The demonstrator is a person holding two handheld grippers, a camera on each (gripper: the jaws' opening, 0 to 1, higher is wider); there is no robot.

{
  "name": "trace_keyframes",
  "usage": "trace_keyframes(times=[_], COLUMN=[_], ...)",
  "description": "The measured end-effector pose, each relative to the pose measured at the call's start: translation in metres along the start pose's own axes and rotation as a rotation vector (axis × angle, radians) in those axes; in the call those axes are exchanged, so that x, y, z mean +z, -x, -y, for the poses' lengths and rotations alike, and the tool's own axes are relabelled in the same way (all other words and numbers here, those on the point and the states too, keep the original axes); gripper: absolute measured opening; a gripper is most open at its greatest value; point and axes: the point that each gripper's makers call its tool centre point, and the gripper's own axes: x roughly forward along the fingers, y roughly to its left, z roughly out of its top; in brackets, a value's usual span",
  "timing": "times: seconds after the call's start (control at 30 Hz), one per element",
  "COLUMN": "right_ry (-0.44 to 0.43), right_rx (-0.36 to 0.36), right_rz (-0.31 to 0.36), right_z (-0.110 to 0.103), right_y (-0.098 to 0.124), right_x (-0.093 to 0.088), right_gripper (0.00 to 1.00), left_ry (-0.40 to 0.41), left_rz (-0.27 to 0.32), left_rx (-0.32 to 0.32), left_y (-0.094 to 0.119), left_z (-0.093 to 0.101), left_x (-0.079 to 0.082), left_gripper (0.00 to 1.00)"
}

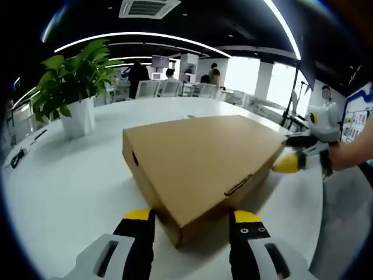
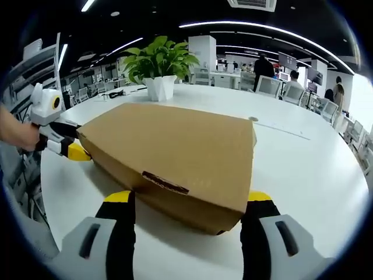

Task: Operate the shoe box by opening the lid, removing the specified soft item, and placing it in the target area until the item is outside and the box remains undamaged.

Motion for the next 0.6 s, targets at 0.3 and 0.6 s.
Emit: trace_keyframes(times=[0.3, 0.6], right_ry=[-0.001, 0.026], right_rx=[-0.005, -0.008], right_rz=[0.003, -0.009], right_z=[-0.0033, -0.0003], right_y=[-0.0009, -0.0028], right_x=[0.0012, -0.0027], right_gripper=[0.69, 0.69], left_ry=[0.006, 0.032], left_rz=[0.008, 0.023], left_rx=[0.007, 0.022], left_y=[-0.0001, 0.0019], left_z=[-0.0012, -0.0038], left_x=[0.0009, -0.0008], left_gripper=[0.52, 0.52])
